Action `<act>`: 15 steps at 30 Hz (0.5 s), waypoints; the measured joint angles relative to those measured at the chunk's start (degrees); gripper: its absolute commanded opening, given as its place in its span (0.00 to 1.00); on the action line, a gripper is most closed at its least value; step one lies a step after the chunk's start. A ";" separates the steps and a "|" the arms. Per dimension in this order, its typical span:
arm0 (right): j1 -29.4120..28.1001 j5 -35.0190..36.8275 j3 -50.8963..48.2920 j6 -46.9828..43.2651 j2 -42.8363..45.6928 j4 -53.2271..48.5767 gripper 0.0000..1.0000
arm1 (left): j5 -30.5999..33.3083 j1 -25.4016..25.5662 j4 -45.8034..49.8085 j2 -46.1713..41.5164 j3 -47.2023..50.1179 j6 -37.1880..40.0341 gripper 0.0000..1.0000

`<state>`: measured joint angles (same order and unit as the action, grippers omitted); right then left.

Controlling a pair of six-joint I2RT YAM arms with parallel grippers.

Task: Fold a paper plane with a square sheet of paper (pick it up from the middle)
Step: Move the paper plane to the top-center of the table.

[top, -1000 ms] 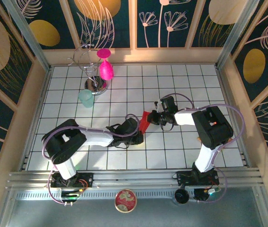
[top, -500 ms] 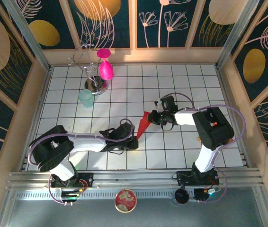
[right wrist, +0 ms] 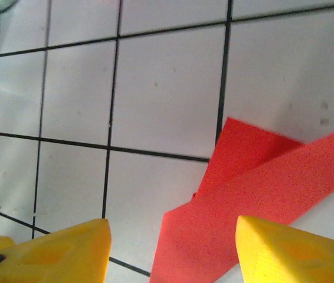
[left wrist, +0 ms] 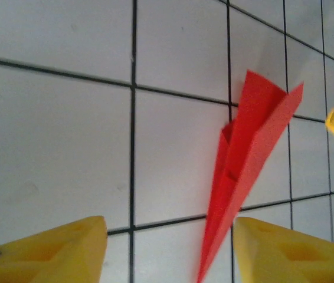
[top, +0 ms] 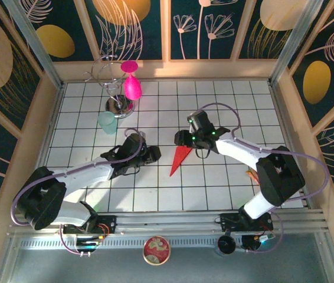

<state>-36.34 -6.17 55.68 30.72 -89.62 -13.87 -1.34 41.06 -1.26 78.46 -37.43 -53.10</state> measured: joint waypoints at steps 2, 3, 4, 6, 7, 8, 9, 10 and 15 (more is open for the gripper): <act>-2.29 3.58 0.59 2.49 -0.85 -2.03 0.64 | 0.83 -1.14 -0.15 -0.52 0.70 0.02 0.74; -3.32 5.18 1.11 3.67 -1.60 -2.95 0.64 | 1.36 -1.55 -0.28 -0.76 1.18 -0.02 0.77; -4.35 6.82 1.79 4.87 -2.56 -3.76 0.65 | 1.79 -1.99 -0.57 -1.01 1.90 0.02 0.79; -6.40 10.12 3.56 7.58 -4.96 -5.27 0.65 | 2.40 -2.56 -1.51 -1.38 3.43 -0.22 0.83; -7.34 11.61 4.39 8.83 -6.14 -5.97 0.66 | 2.75 -2.73 -1.86 -1.51 4.22 -0.28 0.85; -8.35 13.31 5.33 10.21 -7.45 -6.75 0.65 | 3.04 -2.78 -2.05 -1.60 4.96 -0.26 0.86; -9.09 14.71 6.16 11.30 -8.57 -7.48 0.66 | 3.30 -2.82 -2.16 -1.60 5.42 -0.28 0.87; -9.79 16.13 6.99 12.33 -9.73 -8.24 0.65 | 3.45 -2.82 -2.23 -1.60 5.84 -0.26 0.87; -11.67 22.03 9.60 16.59 -13.70 -12.17 0.61 | 3.89 -2.82 -2.78 -2.36 6.97 -0.04 0.89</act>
<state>-48.01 15.86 65.28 47.31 -103.33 -26.04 2.55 38.24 -4.03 76.09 -30.46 -53.15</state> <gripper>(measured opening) 0.630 0.889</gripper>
